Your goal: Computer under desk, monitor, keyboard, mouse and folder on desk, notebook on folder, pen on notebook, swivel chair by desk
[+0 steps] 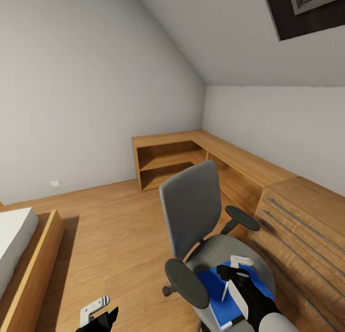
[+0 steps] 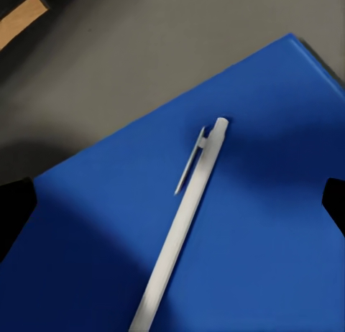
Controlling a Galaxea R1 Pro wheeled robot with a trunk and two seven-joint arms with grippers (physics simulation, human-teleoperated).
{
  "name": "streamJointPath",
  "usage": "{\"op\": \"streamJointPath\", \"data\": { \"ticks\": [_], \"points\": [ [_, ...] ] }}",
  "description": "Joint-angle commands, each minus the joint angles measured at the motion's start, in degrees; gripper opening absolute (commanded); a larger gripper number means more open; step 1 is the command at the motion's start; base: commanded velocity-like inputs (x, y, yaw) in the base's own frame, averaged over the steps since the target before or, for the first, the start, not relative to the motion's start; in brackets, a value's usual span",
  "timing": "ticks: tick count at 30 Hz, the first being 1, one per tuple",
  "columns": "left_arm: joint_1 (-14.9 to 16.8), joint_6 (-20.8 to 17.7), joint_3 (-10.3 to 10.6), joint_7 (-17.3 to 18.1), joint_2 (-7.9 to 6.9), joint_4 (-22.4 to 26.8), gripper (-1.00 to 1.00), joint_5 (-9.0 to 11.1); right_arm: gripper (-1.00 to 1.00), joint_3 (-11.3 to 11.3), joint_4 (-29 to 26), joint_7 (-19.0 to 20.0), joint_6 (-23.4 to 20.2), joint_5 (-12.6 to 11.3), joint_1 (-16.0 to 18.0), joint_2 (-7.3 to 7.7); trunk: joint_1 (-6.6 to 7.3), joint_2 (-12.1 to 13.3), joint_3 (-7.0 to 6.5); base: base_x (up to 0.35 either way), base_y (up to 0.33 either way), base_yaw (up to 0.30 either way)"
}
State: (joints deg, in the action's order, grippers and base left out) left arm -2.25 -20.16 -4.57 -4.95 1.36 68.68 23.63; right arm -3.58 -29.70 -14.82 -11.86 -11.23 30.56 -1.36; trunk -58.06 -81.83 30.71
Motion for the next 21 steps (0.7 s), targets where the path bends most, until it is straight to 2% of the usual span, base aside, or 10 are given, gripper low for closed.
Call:
{"op": "streamJointPath", "data": {
  "ticks": [1, 18, 21],
  "points": [
    [0.0, -0.1, -0.1, -0.3, 0.04, 0.1, 1.0, 0.6, 1.0, -0.4, -0.1, -0.5, -0.3, -0.5, 0.0, 0.01, -0.23, -0.4, 0.23, 0.0, 0.0, 0.0],
    [0.0, 0.6, -0.2, -0.5, 0.05, 0.1, 1.0, 0.7, 1.0, -0.4, 0.0, -0.5, -2.0, -0.6, 0.0, 0.02, -3.96, -7.3, 3.29, 0.0, 0.0, 0.0],
    [0.0, 0.6, -0.2, -0.5, 0.05, 0.1, 1.0, 0.7, 1.0, -0.4, 0.1, -0.5, -2.3, -0.6, 0.0, 0.03, -3.96, -7.3, 3.29, 0.0, 0.0, 0.0]
  ]
}}
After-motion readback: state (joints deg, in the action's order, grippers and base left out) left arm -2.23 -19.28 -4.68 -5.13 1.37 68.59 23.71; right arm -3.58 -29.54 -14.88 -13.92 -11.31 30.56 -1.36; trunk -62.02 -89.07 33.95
